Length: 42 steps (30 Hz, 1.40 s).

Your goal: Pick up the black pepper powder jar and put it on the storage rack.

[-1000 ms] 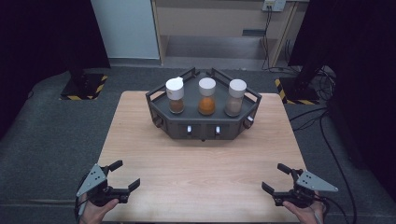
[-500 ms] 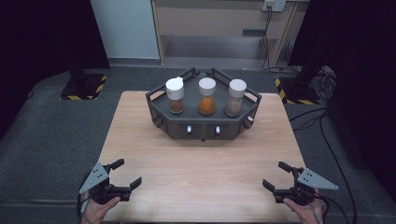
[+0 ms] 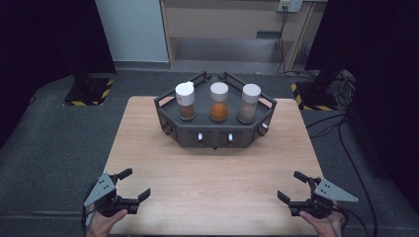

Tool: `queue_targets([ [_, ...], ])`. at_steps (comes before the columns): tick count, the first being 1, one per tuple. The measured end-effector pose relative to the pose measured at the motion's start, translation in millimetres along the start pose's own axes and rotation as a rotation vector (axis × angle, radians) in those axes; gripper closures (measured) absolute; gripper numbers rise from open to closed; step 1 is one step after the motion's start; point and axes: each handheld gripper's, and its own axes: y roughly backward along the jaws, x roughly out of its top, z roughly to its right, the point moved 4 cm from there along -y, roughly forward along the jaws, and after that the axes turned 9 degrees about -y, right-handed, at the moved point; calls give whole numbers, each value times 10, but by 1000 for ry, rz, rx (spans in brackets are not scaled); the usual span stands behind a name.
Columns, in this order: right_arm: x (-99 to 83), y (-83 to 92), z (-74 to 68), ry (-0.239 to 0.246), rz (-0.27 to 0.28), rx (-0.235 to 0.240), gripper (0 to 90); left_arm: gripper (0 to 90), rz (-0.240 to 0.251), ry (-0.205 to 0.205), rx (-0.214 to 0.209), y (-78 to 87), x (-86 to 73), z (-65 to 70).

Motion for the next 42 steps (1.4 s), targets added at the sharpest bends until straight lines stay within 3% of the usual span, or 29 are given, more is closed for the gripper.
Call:
queue_targets([
  [42,-8,2,-26,-9,6,10,11,1,6,-5,15,30,7,31],
])
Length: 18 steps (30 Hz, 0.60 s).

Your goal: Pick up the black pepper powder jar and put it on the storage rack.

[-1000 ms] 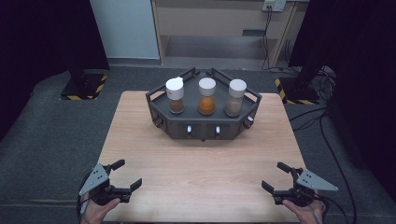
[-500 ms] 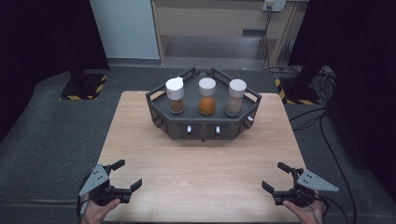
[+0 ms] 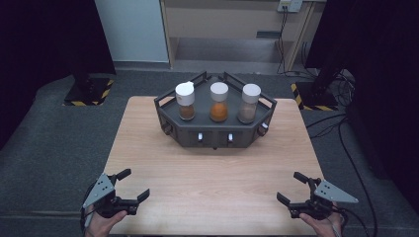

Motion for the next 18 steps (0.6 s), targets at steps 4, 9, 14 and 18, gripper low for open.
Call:
queue_targets([
  [4,-3,0,-3,3,2,-1,11,0,-1,-2,-1,-1,1,2],
  [9,-5,2,0,2,4,1,11,0,-2,-2,-1,-1,2,2],
  [14,-7,3,-2,5,5,0,11,0,-3,-3,-2,-1,3,3],
  [18,-8,5,-3,5,7,0,11,0,-2,-3,-2,0,2,2],
])
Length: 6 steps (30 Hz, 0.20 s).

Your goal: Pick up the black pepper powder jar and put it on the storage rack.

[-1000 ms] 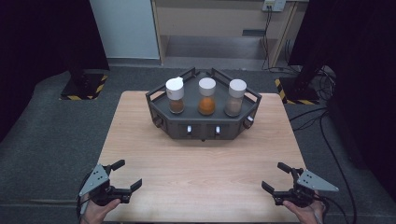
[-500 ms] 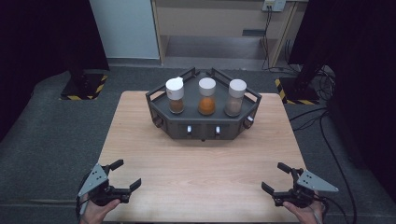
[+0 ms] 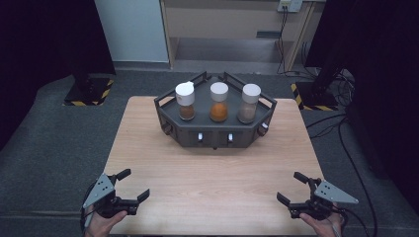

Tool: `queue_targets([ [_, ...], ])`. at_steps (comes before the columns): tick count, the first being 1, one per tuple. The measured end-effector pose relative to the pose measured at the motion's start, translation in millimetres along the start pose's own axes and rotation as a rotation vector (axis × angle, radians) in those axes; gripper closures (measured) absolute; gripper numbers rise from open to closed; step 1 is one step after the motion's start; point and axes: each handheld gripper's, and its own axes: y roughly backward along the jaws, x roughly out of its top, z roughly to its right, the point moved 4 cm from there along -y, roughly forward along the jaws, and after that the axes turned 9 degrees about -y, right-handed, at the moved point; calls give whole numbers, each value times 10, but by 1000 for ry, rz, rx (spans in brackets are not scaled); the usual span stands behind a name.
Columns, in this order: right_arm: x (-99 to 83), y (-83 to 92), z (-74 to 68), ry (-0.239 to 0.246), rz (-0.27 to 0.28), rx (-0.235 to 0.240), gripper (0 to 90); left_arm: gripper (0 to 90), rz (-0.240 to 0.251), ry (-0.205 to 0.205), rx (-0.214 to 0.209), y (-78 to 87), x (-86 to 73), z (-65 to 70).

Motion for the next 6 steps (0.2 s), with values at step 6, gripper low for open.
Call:
queue_targets([
  [6,-1,-3,1,-1,-1,-1,11,0,-1,0,0,-1,0,0],
])
